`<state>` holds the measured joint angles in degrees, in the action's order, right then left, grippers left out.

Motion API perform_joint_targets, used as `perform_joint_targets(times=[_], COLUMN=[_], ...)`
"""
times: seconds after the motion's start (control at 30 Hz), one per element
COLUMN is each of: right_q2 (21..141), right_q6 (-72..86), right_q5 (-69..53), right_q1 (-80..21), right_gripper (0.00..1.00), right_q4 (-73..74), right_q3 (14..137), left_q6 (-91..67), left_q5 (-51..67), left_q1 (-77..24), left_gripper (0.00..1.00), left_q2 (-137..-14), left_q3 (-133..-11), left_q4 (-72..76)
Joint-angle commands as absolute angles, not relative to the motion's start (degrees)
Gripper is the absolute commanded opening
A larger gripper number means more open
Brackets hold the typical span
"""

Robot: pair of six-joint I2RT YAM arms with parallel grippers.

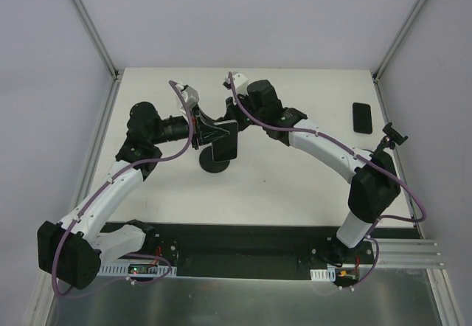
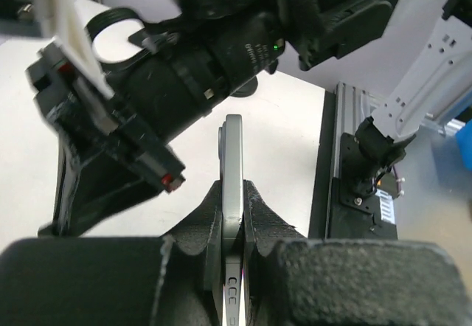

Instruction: Place the phone on the phone stand

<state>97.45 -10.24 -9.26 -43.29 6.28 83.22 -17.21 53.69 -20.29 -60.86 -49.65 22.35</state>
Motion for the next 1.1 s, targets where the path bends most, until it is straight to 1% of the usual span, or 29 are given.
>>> perform_joint_targets(times=[0.0,0.1,0.13,0.3,0.4,0.53,0.8,1.07], right_q2=[94.7,94.0,93.9,93.0,92.7,92.5,92.2,92.5], right_q6=[-12.6,-12.9,-12.9,-13.4,-12.8,-10.4,-9.7,-9.1], right_q5=[-18.9,-20.5,-21.2,-25.8,-27.2,-31.6,-34.5,-37.7], right_q1=[-43.5,-43.4,-43.3,-42.5,-41.6,-39.7,-38.9,-38.1], right_gripper=[0.01,0.01,0.01,0.01,0.01,0.01,0.01,0.01], right_q4=[2.3,1.8,1.4,0.8,0.3,-3.9,-5.5,-6.6], right_q3=[83.4,82.8,82.2,81.1,80.2,78.6,77.4,77.2], left_q6=[-9.7,-9.4,-10.0,-9.6,-10.8,-12.7,-14.6,-22.8], left_q5=[52.8,54.1,55.4,64.3,66.1,67.2,68.2,70.8], left_q1=[-21.9,-21.9,-21.9,-21.7,-21.3,-20.0,-17.9,-14.4], left_gripper=[0.0,0.0,0.0,0.0,0.0,0.0,0.0,0.0], left_q2=[-62.5,-64.6,-65.2,-70.0,-72.0,-73.5,-77.3,-82.1], left_q3=[-52.0,-50.3,-49.1,-50.9,-53.0,-52.6,-52.6,-52.3], left_q4=[30.5,37.8,42.6,45.4,46.6,50.2,54.4,66.5])
